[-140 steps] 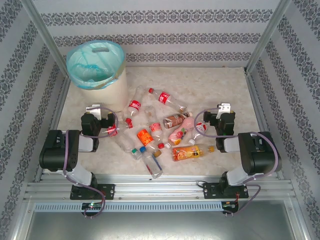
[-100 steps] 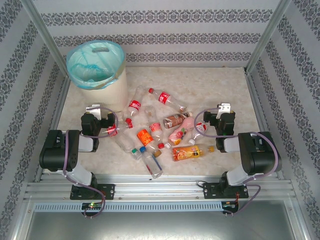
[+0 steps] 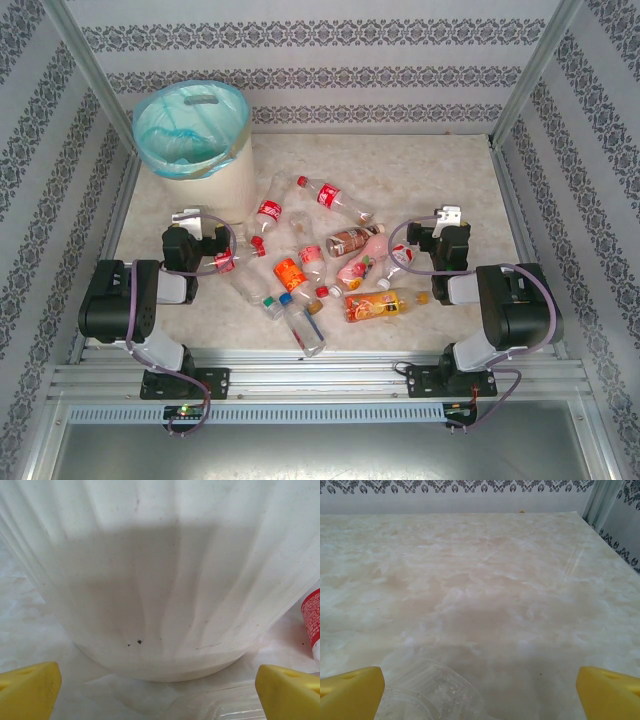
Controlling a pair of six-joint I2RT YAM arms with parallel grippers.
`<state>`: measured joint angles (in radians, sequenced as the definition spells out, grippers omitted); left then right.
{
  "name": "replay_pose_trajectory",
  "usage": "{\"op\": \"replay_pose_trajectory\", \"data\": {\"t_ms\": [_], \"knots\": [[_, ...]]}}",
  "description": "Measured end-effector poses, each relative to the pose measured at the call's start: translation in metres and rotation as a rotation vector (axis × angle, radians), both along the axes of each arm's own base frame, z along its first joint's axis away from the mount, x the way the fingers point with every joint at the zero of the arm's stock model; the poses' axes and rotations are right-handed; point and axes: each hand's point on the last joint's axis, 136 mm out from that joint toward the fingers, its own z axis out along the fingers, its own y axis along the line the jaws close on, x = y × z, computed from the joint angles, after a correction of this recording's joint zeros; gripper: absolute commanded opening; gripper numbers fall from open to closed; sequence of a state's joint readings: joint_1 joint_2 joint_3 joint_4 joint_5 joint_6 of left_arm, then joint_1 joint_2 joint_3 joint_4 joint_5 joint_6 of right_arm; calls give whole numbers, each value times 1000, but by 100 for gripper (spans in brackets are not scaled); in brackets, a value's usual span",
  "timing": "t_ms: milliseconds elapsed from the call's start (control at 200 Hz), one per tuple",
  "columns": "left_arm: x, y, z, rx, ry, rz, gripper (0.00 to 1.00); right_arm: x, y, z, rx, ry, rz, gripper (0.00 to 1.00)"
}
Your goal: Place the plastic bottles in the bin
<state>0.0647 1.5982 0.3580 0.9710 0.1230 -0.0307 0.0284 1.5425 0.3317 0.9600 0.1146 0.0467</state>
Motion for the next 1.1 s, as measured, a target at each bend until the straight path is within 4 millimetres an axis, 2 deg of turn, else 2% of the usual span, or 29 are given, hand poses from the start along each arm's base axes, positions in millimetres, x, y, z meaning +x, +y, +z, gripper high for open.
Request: {"op": "replay_pose_trajectory", "data": {"t_ms": [215,460,550,734,869,1014,1104], "knots": [[-2,1,0,2,-9,7,100,0,0,1,2,-3,-2,98],[-11,1,4,2,-42,9,100,-1,-3,16,7,-46,-10,98],[-14,1,20,6,-75,12,100,-5,-3,30,9,-79,-11,96],[-22,4,75,12,-202,36,100,-19,-5,72,11,-170,-22,91],[-35,7,103,-20,-245,64,95,-26,-6,96,42,-154,-39,87],[-49,6,122,-91,-242,83,90,-22,11,141,97,-138,6,86],[-57,5,138,-144,-247,90,86,-19,30,157,121,-100,71,86]]}}
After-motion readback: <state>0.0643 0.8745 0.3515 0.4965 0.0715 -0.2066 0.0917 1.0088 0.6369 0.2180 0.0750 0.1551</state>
